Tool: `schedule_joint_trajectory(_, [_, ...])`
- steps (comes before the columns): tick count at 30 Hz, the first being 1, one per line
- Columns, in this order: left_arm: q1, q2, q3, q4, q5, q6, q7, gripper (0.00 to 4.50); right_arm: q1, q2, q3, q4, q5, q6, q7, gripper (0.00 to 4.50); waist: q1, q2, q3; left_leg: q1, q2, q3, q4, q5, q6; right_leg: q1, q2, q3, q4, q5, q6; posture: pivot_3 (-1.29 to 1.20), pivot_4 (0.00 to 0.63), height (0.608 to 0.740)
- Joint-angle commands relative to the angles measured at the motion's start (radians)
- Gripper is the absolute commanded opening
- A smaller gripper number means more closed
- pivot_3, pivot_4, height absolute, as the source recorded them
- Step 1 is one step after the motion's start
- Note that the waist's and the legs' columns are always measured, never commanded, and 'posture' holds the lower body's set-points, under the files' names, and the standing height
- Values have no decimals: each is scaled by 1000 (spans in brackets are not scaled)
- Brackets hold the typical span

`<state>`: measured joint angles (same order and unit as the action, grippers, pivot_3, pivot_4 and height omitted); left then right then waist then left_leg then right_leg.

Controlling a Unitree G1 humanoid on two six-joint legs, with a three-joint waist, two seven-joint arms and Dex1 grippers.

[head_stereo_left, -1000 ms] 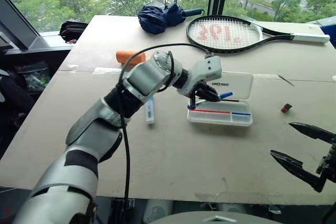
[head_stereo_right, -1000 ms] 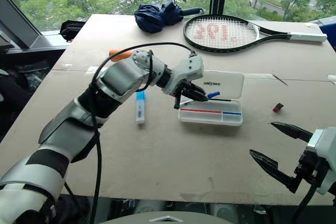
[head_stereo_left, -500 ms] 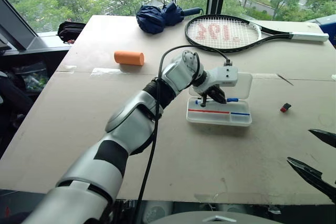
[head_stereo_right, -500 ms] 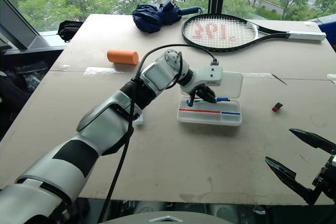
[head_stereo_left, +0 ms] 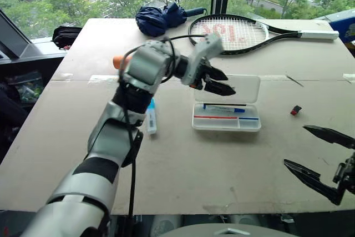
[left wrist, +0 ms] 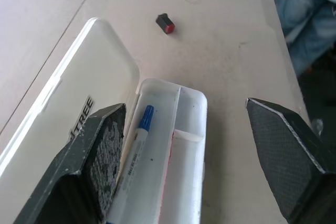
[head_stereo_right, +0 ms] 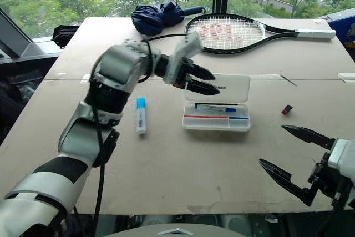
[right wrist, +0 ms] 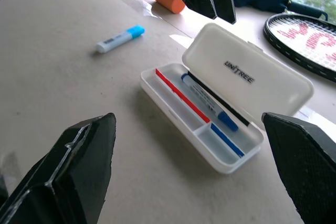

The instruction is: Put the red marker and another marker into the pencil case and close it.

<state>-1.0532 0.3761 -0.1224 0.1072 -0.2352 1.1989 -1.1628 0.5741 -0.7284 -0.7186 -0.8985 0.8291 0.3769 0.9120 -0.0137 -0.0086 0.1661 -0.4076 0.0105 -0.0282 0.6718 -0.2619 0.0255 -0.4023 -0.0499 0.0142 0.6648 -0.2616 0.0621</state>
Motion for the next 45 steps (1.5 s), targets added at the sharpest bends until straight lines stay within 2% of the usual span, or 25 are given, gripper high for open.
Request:
schedule_joint_trajectory(1, [148, 1, 177, -395, 141, 316, 348, 3763, -122, -64, 92, 37, 32, 23, -14, 4500, 7, -1, 0, -1, 0, -1, 2, 0, 0, 0, 0, 0, 1, 0, 0, 0, 150, 732])
schedule_joint_trajectory(2, [207, 38, 167, -491, 195, 372, 433, 3763, -169, -84, 127, 61, 34, 29, -9, 4500, 1, -1, 0, -3, 0, -2, 4, 0, 0, 0, 0, -2, 0, 0, 0, 0, 150, 732])
schedule_joint_trajectory(4, [312, 70, 172, -575, 206, 412, 515, 3763, -251, -115, 182, 107, 37, 40, 11, 4500, 1, -1, 1, -3, -1, 0, 5, 0, 0, 0, -1, 1, 1, 0, 0, 0, 150, 732])
schedule_joint_trajectory(7, [454, 28, 199, -604, 252, 416, 653, 3763, -340, -155, 225, 167, 46, 51, 53, 4500, 23, -2, 1, -4, -1, -1, 6, 0, 0, 0, -3, -1, 1, 0, 0, 0, 150, 732])
schedule_joint_trajectory(9, [502, -43, 225, -624, 286, 416, 743, 3763, -378, -177, 235, 200, 48, 57, 82, 4500, 36, -2, 1, -6, -2, -2, 9, 0, 0, 0, -4, -3, 1, 0, 0, 0, 150, 732])
schedule_joint_trajectory(15, [532, -264, 259, -577, 333, 416, 908, 3763, -408, -218, 214, 236, 59, 73, 135, 4500, 54, -5, 0, -8, -4, -4, 13, 0, 0, 2, -6, -5, -1, 1, 1, 0, 150, 732])
schedule_joint_trajectory(19, [523, -335, 286, -548, 334, 416, 959, 3763, -382, -224, 177, 224, 65, 89, 153, 4500, 53, -3, -1, -5, -4, -4, 12, 0, 0, 4, -6, -5, 0, 1, 1, 0, 150, 732])
schedule_joint_trajectory(23, [539, -353, 284, -526, 319, 416, 988, 3763, -347, -215, 144, 216, 61, 92, 163, 4500, 53, -2, -3, -4, -4, -4, 12, 0, 0, 6, -6, -5, 0, 1, 1, 0, 150, 732])
schedule_joint_trajectory(26, [542, -343, 252, -544, 279, 416, 974, 3072, -326, -207, 134, 206, 57, 89, 164, 4500, 53, 0, -4, -3, -4, -4, 12, 0, 0, 6, -6, -5, 0, 1, 1, 0, 150, 732])
schedule_joint_trajectory(28, [530, -335, 246, -565, 258, 416, 964, 2193, -318, -204, 129, 202, 57, 88, 164, 4500, 54, 0, -4, -3, -5, -4, 12, 0, 0, 6, -6, -5, 0, 1, 1, 0, 150, 732])
schedule_joint_trajectory(34, [519, -300, 268, -561, 215, 416, 972, 2193, -305, -192, 132, 198, 46, 79, 163, 4500, 52, 0, -4, -4, -5, -4, 12, 0, 0, 6, -6, -5, -1, 1, 1, 0, 150, 732])
schedule_joint_trajectory(40, [553, -299, 276, -508, 232, 416, 1033, 2193, -304, -186, 138, 202, 32, 70, 170, 4500, 51, 0, -5, -3, -5, -4, 12, 0, 0, 6, -6, -5, -1, 1, 1, 0, 150, 732])
schedule_joint_trajectory(43, [568, -294, 277, -508, 219, 416, 1039, 1399, -305, -186, 141, 204, 29, 66, 171, 4500, 50, 2, -6, -2, -5, -4, 12, 0, 0, 7, -6, -4, -1, 1, 1, 0, 150, 732])
schedule_joint_trajectory(45, [569, -292, 285, -520, 205, 416, 1035, 704, -304, -185, 141, 204, 28, 65, 171, 4500, 49, 2, -6, -1, -5, -3, 12, 0, 0, 7, -6, -4, 0, 1, 1, 0, 150, 732])
